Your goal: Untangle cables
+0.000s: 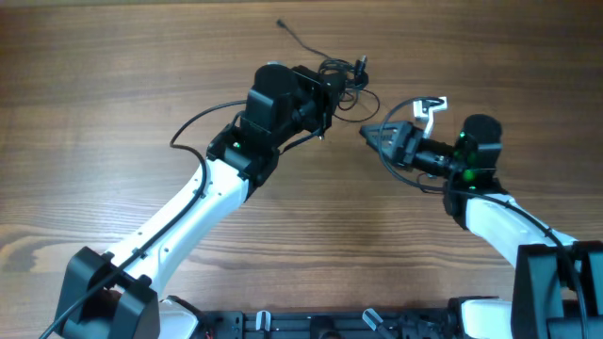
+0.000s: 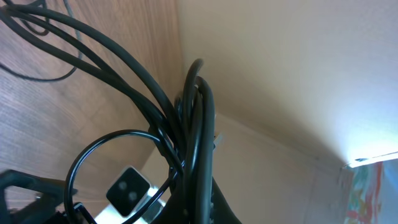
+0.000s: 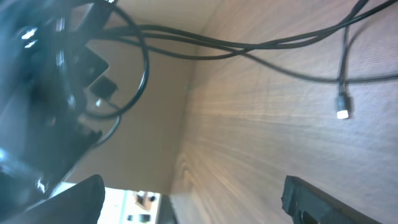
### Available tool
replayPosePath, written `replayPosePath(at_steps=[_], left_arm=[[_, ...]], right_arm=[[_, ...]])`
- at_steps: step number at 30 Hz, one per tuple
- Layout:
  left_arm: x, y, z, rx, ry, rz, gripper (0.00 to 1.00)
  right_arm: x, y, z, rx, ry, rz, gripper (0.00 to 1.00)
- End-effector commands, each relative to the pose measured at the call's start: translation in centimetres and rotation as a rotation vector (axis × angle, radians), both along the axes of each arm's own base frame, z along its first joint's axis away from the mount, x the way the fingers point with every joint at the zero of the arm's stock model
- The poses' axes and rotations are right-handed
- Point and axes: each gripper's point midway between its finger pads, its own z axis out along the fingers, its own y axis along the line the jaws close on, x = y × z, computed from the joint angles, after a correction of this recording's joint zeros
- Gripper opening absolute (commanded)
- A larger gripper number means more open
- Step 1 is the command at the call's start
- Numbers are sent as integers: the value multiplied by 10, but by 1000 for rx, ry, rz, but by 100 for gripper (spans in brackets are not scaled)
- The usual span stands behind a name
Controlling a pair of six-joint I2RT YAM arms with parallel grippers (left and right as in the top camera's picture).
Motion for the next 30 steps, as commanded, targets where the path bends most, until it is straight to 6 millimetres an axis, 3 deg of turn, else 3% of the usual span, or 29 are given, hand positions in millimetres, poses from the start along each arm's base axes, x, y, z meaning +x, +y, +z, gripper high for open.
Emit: replayPosePath(at_steps=[1, 7, 11, 13, 15, 18, 23, 27, 30], left_arm=[[-7, -11, 11, -2, -30, -17, 4], [-18, -24, 10, 2, -24, -53, 4], [-20, -23, 5, 12, -8, -53, 4], [-20, -24, 5, 0, 2, -49, 4], [-21, -25, 6, -53, 56, -32, 4], [-23, -27, 6, -85, 91, -38, 4], [-22, -26, 5, -83, 91, -34, 4], [-18, -20, 1, -64, 97, 7, 4], [-19, -20, -1, -60, 100, 7, 4]], right_arm=[[18, -1, -7, 52, 168, -155, 91], [22, 7, -2, 179, 349, -228, 91], [12, 29, 25, 197, 207, -112, 91], [4, 44, 23, 142, 128, -62, 90], [-1, 54, 7, 82, 143, -64, 90], [8, 43, -16, 11, 197, -164, 90], [-12, 36, -12, 85, 300, -13, 84], [0, 2, -19, 131, 406, -108, 82], [7, -7, -22, 199, 536, -190, 83]])
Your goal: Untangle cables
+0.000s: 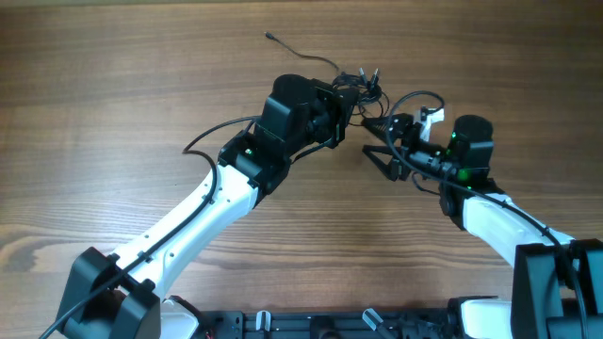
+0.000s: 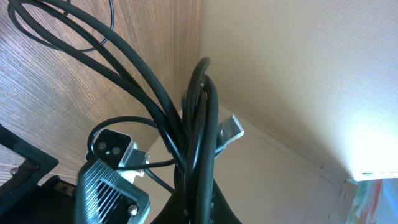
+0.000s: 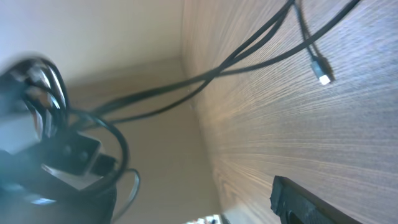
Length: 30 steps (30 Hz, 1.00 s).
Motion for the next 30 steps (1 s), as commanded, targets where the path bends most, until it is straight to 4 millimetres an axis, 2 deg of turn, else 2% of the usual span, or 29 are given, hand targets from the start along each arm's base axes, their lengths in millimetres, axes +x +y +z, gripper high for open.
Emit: replayPosePath(at_steps=[1, 5, 8, 10, 12, 13, 14, 15, 17, 19, 22, 25, 28, 29, 30], left_arm=[[1, 0, 11, -16, -17, 12, 4], [-3, 2, 0, 13, 23, 9, 4], [-6, -2, 2, 0, 24, -17, 4], [-9, -8, 8, -27, 12, -55, 4], [-12, -12, 13, -46, 2, -80, 4], [-12, -13, 14, -50, 0, -88, 4], [-14, -15, 14, -47, -1, -94, 4], [-14, -15, 14, -34, -16, -103, 4], [-16, -17, 14, 23, -86, -152, 4], [-17, -16, 12, 54, -114, -169, 4], [-17, -16, 12, 54, -114, -168, 4], [-16, -17, 14, 40, -112, -163, 4], [-18, -23, 27, -49, -88, -169, 4], [-18, -23, 27, -60, -73, -164, 4], [-20, -24, 26, -63, -69, -174, 4]], right_arm=[[4, -3, -2, 63, 121, -61, 83], [23, -20, -10, 10, 114, -210, 83], [44, -49, -21, -155, 14, -368, 83], [45, -62, -37, -222, 61, -439, 83], [37, -73, -59, -296, 139, -479, 84], [33, -80, -69, -328, 181, -503, 88], [32, -81, -71, -364, 160, -488, 94], [33, -77, -67, -375, 116, -450, 100], [29, -51, -44, -294, -6, -272, 99], [17, -23, -11, -147, -121, -81, 96], [-6, 7, 22, -11, -205, 112, 95], [-15, 29, 16, -50, -234, 165, 96], [-23, 49, -14, -178, -202, 171, 95], [-25, 50, -27, -231, -174, 158, 96], [-24, 42, -45, -303, -120, 116, 96]])
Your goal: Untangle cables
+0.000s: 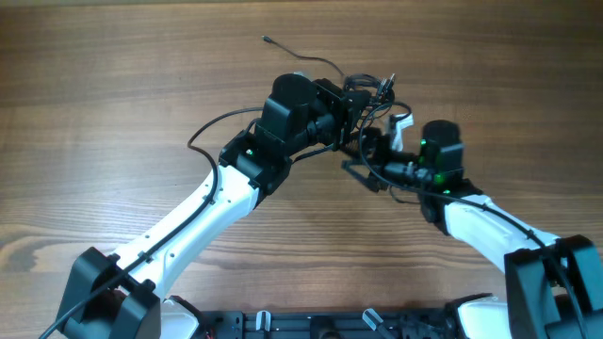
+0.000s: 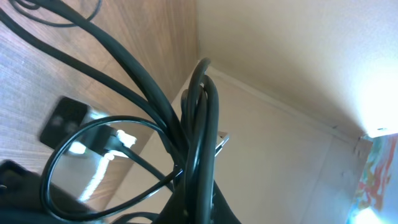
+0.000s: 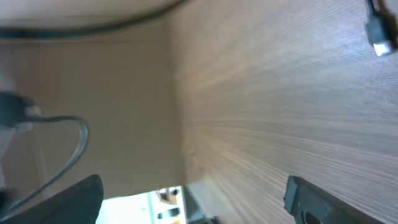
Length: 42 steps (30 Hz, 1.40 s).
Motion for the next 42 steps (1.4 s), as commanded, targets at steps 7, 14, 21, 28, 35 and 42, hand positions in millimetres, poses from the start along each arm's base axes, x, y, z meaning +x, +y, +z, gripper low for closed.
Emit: replayPosePath(at_steps=[7, 14, 21, 28, 35, 42], left_arm=[[-2, 0, 10, -11, -19, -41, 4], [0, 9, -3, 22, 28, -20, 4], [-3, 8, -6, 29, 41, -25, 4], [2, 9, 3, 6, 10, -18, 5], [-7, 4, -1, 145, -175, -155, 4], [-28, 3, -22, 503, -664, -496, 4]], right_arm=[[11, -64, -19, -87, -56, -53, 95], [5, -65, 45, -21, -538, 146, 76], [34, -47, 75, -71, -680, 13, 40], [11, -41, 20, -127, -445, 93, 5], [22, -90, -38, -353, -181, -121, 99], [20, -156, 16, -69, -290, -166, 100]])
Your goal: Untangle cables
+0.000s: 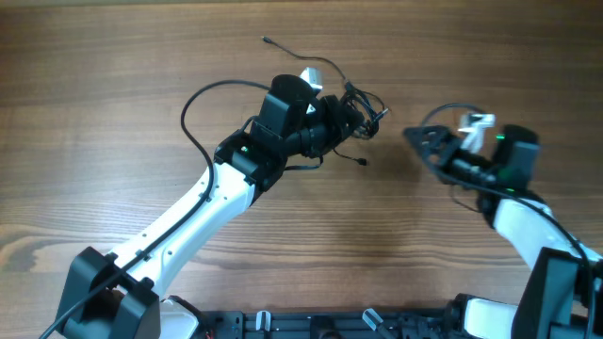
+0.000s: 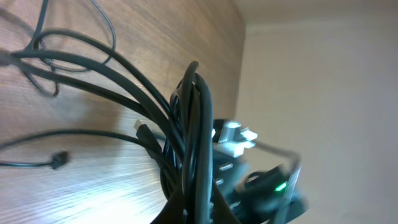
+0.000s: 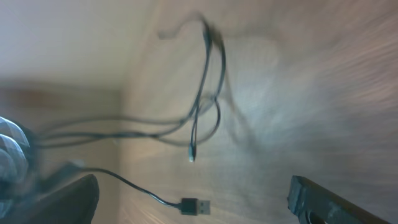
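Note:
A tangle of black cables (image 1: pixel 356 105) hangs bunched at my left gripper (image 1: pixel 345 119), which is shut on it. In the left wrist view the bundle (image 2: pixel 194 118) rises straight out of the closed jaws of the left gripper (image 2: pixel 196 213), and loose strands fan out to the left over the wood. One strand loops wide round the left arm (image 1: pixel 188 104). A thin end (image 1: pixel 268 40) trails to the far side. My right gripper (image 1: pixel 421 141) stands open to the right of the tangle, apart from it. In its own view the right gripper (image 3: pixel 193 190) holds nothing; a USB plug (image 3: pixel 194 204) lies on the table ahead.
Wooden table (image 1: pixel 113 56) all round. A small loose plug (image 1: pixel 363 162) lies just below the tangle. Thin cable loops (image 3: pixel 208 93) lie further off in the right wrist view. My right arm (image 2: pixel 264 183) shows blurred behind the bundle in the left wrist view.
My right gripper was close under the tangle and now stands well off to the right, still open. The left wrist has turned, and the strand round the left arm now loops wider.
The left gripper was shut on the cable bundle at every moment. The open right gripper stood to the right of the tangle, was nearer a second later, then was right beneath it. Now it is off to the right with nothing in it.

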### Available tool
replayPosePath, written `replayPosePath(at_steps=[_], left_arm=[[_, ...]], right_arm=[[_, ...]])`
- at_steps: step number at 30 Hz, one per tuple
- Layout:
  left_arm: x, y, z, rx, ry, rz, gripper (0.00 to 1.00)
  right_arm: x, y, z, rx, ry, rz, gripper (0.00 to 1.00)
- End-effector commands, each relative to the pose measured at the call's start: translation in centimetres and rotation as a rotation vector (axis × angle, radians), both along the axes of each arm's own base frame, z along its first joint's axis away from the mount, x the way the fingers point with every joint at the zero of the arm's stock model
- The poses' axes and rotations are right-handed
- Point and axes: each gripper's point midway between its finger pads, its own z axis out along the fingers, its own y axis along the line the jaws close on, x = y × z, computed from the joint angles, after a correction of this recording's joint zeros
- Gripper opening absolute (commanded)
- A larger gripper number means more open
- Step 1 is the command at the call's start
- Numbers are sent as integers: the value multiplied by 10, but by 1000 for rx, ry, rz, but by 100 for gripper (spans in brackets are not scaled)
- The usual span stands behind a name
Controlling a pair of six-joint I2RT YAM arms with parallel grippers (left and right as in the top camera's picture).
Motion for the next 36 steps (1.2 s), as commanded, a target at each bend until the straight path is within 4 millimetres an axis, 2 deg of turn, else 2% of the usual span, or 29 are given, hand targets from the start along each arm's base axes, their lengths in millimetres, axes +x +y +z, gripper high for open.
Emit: replayPosePath(at_steps=[1, 4, 7, 10, 14, 16, 19, 20, 22, 23, 24, 25, 26, 27, 30, 36], left_arm=[[-17, -12, 17, 118, -393, -324, 4], [-46, -22, 21, 107, -575, -568, 4], [-71, -23, 15, 74, -600, -716, 4], [-84, -23, 16, 36, -588, -771, 4], [-86, -23, 17, 23, -587, -781, 4], [-86, -23, 16, 24, -584, -781, 4], [-86, -23, 16, 25, -583, -781, 4], [-86, -23, 16, 26, -584, -780, 4], [-76, -21, 10, 81, -582, -735, 4], [-71, -19, 7, 108, -580, -714, 4], [-68, -18, 4, 128, -569, -693, 4], [-65, -17, 3, 139, -550, -673, 4], [-62, -15, 1, 150, -530, -652, 4], [-61, -15, 0, 156, -526, -646, 4], [-55, -12, -4, 189, -525, -619, 4], [-54, -12, -4, 194, -526, -614, 9]], right_arm=[[-20, 1, 49, 179, -174, 181, 97], [-32, 13, 68, 223, -260, 306, 94], [-29, 18, 81, 131, -428, 368, 92], [-31, 36, 89, 107, -500, 438, 88], [-44, 75, 91, 107, -553, 574, 79], [-50, 86, 91, 118, -551, 612, 61], [-55, 91, 92, 135, -549, 641, 51], [-55, 91, 92, 135, -549, 641, 33], [-54, 90, 92, 134, -548, 637, 5], [-52, 87, 92, 131, -548, 626, 4], [-50, 82, 92, 127, -547, 611, 13], [-48, 78, 92, 125, -545, 596, 35], [-46, 72, 92, 132, -526, 574, 61], [-45, 71, 92, 132, -524, 569, 68], [-49, 72, 93, 143, -527, 587, 71], [-51, 73, 94, 148, -531, 601, 70]])
